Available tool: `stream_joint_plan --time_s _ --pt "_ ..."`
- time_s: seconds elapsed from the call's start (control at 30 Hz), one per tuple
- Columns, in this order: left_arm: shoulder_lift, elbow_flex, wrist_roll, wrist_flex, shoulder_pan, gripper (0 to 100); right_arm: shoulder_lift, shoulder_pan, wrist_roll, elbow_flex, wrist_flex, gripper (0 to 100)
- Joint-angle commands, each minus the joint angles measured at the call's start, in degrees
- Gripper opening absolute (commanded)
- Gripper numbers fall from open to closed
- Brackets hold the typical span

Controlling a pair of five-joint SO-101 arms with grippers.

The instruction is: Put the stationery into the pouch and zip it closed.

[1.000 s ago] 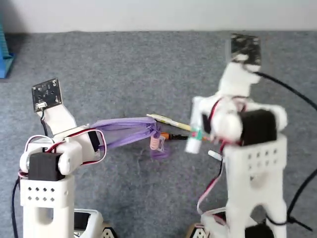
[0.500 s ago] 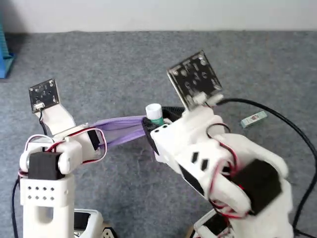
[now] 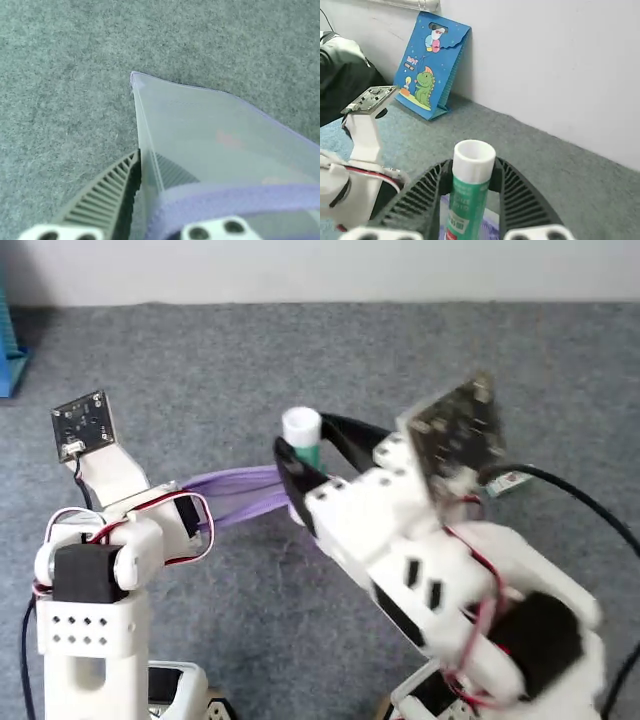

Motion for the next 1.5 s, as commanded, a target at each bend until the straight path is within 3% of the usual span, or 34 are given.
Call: stream_joint_plan --time_s 0.0,0.27,0.43,0.87,1.0,1.2,1.37,1.47 --pt "0.0 -1.6 0.6 -0.8 0.0 1 -0.7 -2.2 2.8 4.0 -10.4 0.8" --pt "2.8 -1.9 0.6 -0.8 -0.1 1 -0.7 -9.1 9.8 16.5 -32.0 0.8" --pt "9.2 -3.4 0.6 -0.2 -0.3 1 -0.7 -11.0 11.6 24.3 -39.8 0.8" --pt "14.1 -8.0 0.7 4.4 -0.3 1 -0.7 -5.1 13.2 42.2 -53.8 0.9" --pt "14.1 -8.0 0.7 4.4 -0.3 1 -1.3 -5.1 15.5 44.3 -52.0 2.2" --pt "14.1 -8.0 0.7 4.4 -0.3 1 -7.2 -5.1 15.0 44.1 -41.6 21.4" --pt "14.1 -7.9 0.7 4.4 -0.3 1 -14.0 -2.2 14.0 44.1 -36.7 21.9" --pt "14.4 -7.9 0.7 4.4 -0.3 1 -17.5 4.4 8.3 44.1 -33.5 21.9"
